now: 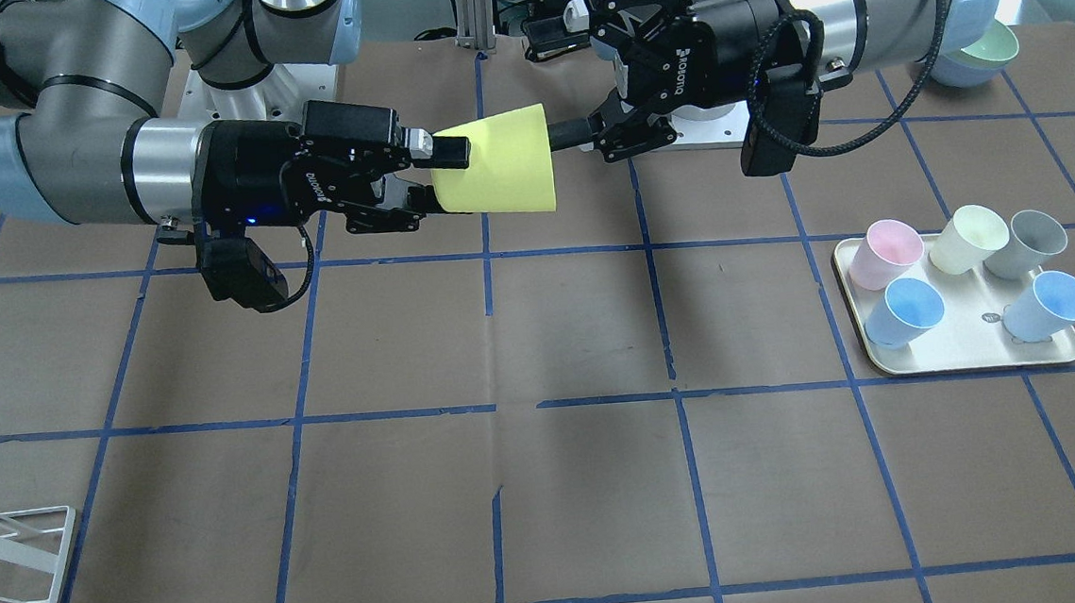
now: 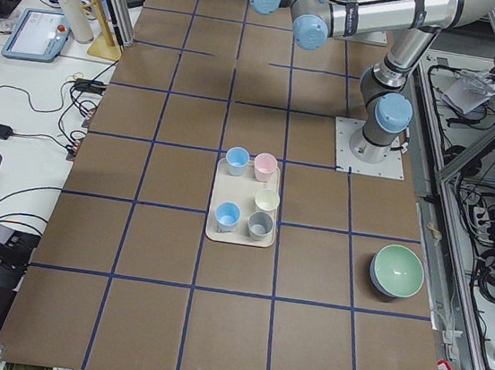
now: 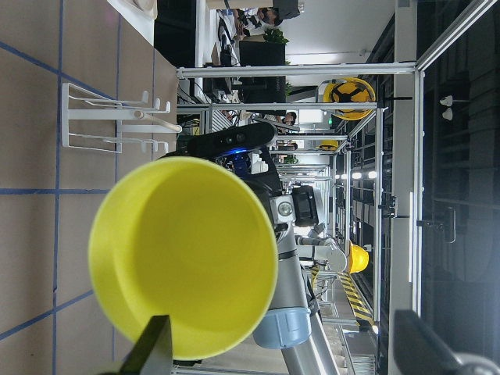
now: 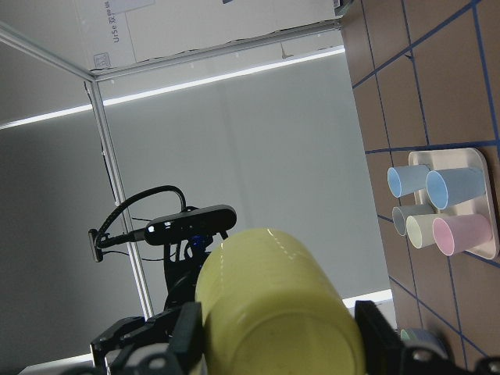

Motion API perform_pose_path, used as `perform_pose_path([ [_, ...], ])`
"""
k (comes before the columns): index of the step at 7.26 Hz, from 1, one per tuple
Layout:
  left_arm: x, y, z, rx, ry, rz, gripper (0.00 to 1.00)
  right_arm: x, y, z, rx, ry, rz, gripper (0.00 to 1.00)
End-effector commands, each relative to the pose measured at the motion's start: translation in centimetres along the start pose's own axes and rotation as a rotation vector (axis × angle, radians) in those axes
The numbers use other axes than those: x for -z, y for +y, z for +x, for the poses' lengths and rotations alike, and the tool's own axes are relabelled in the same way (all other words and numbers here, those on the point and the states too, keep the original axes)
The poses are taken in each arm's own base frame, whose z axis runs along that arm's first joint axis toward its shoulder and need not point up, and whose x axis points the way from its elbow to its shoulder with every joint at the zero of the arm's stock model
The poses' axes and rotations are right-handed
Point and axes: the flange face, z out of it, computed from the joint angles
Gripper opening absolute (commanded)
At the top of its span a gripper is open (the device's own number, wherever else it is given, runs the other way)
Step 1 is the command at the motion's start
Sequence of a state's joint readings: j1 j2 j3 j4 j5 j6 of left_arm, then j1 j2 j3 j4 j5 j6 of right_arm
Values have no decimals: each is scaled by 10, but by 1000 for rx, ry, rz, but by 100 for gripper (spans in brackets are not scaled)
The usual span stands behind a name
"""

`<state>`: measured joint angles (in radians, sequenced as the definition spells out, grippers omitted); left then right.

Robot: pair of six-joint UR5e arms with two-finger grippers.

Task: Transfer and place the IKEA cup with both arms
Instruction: 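Close the left gripper on the yellow cup's open end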

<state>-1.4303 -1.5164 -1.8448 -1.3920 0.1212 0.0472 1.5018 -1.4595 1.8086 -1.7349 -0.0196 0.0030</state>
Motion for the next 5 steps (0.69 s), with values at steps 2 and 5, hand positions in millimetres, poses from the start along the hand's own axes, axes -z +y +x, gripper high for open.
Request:
perform_pose_path([
  [2, -3, -7, -1, -8, 0, 1, 100, -2, 1, 0, -1, 1, -3, 3],
  [5, -16, -1, 0, -10, -4, -26, 75, -6, 1, 1, -4, 1, -11, 4],
])
